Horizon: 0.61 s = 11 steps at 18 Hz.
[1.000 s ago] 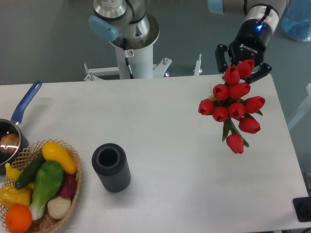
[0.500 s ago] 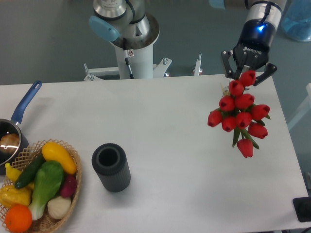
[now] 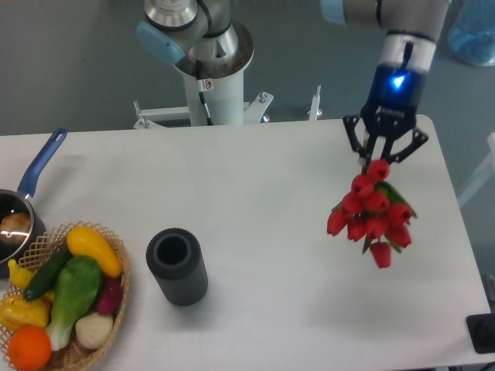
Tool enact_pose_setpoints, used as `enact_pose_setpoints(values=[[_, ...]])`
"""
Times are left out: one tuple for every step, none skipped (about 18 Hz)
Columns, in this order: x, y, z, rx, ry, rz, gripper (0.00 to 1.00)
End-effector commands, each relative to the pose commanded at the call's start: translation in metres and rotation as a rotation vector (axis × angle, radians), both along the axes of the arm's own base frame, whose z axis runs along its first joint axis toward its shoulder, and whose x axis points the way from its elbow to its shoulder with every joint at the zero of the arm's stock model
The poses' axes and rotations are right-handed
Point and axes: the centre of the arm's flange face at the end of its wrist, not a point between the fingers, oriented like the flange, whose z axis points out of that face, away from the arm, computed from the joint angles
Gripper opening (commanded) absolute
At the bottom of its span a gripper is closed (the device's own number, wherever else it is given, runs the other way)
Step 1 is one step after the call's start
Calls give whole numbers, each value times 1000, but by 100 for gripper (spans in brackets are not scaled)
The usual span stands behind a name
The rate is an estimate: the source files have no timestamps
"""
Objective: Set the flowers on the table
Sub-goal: 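Lower the held tulips toward the table beside the black vase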
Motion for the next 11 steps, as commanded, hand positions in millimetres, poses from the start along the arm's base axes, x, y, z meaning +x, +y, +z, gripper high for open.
enact_pose_setpoints(values=[[1, 13, -17, -51, -4, -20, 23], [6, 31, -32, -110, -2, -45, 23], [6, 37, -42, -138, -6, -51, 23], [5, 38, -51, -166, -12, -50, 23], [6, 42, -60, -187, -17, -56, 23], [9, 47, -66, -200, -21, -65, 23], [10, 49, -70, -208, -28, -68, 22], [9, 51, -83, -218, -51, -70, 22], [9, 51, -90, -223, -63, -71, 22], [9, 51, -97, -227, -74, -72, 22], [9, 51, -101, -231, -82, -74, 22]])
